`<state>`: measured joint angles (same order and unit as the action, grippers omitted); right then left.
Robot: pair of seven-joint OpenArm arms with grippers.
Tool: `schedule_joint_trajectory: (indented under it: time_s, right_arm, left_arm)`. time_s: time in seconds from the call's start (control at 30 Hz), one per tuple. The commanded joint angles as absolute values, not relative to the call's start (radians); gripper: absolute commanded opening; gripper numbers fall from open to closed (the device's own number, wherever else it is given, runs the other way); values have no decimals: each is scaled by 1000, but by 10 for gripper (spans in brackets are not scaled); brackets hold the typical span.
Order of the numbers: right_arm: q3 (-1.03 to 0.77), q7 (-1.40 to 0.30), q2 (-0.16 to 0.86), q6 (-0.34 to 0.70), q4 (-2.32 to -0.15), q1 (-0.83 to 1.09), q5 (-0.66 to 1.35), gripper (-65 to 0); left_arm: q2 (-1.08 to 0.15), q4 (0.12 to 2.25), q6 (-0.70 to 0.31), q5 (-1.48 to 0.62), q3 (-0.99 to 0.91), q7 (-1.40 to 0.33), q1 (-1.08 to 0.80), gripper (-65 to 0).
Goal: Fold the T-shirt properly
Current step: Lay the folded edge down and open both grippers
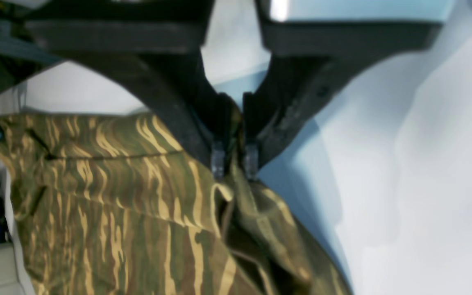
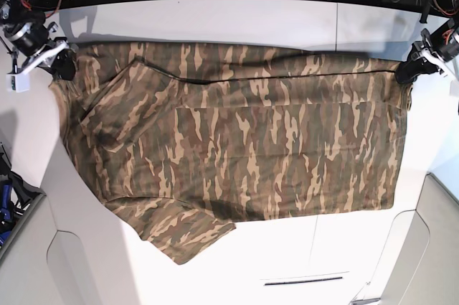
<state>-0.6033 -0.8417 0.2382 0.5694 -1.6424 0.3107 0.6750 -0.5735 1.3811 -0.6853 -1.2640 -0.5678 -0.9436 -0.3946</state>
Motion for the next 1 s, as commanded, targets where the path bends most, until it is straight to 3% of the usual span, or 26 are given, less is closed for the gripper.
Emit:
schedule_joint_trajectory:
  time_s: [0.0,0.37,0.73,0.77,0.87,0.9,0.97]
  right_arm:
    - [-620,-825,252,577,-1662,316,707,-650]
    - [-736,-868,252,580,-1663,364,734,-650]
    - [-740,-870,252,578,-1662,391,721,-650]
    - [-740,-863,252,572,-1662,391,714,-635]
    - [-751,-814,252,572,-1662,391,696,-430]
    - [-758,-789,253,572,-1662,390,691,-392]
    - [-781,-746,253,572,-1662,387,688,-375]
  left_arm:
    - [-598,1396,-698,-1296,-578,-928,-403,-650]
    - [-559,1402,-698,-1349,-578,-992,-484,-650]
    - [-559,1422,-698,-1346,-578,-992,-516,-630]
    - [-559,1422,-698,-1345,-578,-991,-516,-585]
    - [-560,1422,-698,-1345,-579,-991,-516,-436]
    - [-560,1422,-698,-1345,-579,-992,-516,-404]
    - [-560,1422,-698,-1346,-593,-991,-515,-391]
